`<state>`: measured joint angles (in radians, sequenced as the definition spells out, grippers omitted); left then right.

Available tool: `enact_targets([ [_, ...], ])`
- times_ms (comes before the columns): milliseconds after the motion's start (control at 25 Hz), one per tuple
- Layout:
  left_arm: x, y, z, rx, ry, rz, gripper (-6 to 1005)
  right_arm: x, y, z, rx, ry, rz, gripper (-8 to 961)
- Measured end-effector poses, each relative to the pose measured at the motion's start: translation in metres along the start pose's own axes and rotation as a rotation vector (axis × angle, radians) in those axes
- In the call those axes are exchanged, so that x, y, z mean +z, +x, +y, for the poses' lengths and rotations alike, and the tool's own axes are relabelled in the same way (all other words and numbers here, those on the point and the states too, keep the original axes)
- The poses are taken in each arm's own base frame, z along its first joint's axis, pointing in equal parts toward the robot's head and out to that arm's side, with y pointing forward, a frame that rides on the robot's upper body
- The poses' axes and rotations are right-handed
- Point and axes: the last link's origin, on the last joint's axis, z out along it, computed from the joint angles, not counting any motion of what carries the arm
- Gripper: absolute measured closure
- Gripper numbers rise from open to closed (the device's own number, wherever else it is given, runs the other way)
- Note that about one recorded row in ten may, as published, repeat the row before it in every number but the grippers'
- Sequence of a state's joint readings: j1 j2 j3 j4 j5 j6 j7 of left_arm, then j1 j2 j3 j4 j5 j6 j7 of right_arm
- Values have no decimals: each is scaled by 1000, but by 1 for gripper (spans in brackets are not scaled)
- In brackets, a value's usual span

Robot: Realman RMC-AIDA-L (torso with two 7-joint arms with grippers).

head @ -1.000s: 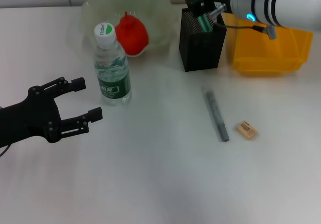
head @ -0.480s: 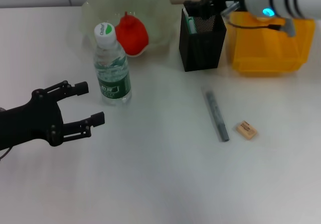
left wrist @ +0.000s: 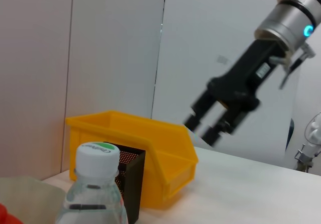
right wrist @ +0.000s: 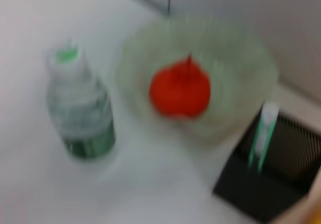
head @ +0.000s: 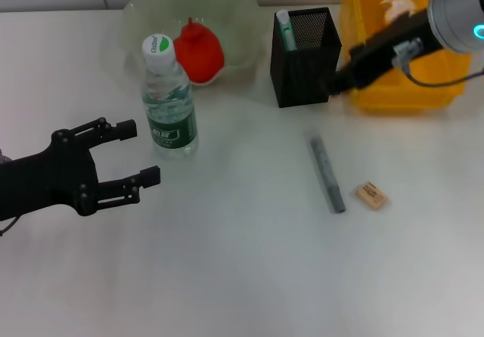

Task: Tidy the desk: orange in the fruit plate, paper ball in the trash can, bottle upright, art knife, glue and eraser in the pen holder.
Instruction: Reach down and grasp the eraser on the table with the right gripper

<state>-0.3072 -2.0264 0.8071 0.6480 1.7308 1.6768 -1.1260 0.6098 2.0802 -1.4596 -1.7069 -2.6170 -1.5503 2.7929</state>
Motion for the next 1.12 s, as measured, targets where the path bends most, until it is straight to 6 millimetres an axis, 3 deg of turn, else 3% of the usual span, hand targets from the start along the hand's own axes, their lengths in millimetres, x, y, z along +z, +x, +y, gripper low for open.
enact_targets([
  [320,4,1,-1,3,-9,-4,155,22,27,5,0,-9,262,266],
  [680,4,1,-1,0,-9,-3,155,52,53,7,33,-48,422,242],
  [1120,6,0,0,-6,-6,-3,155,66,66,8,42,-56,465,280],
])
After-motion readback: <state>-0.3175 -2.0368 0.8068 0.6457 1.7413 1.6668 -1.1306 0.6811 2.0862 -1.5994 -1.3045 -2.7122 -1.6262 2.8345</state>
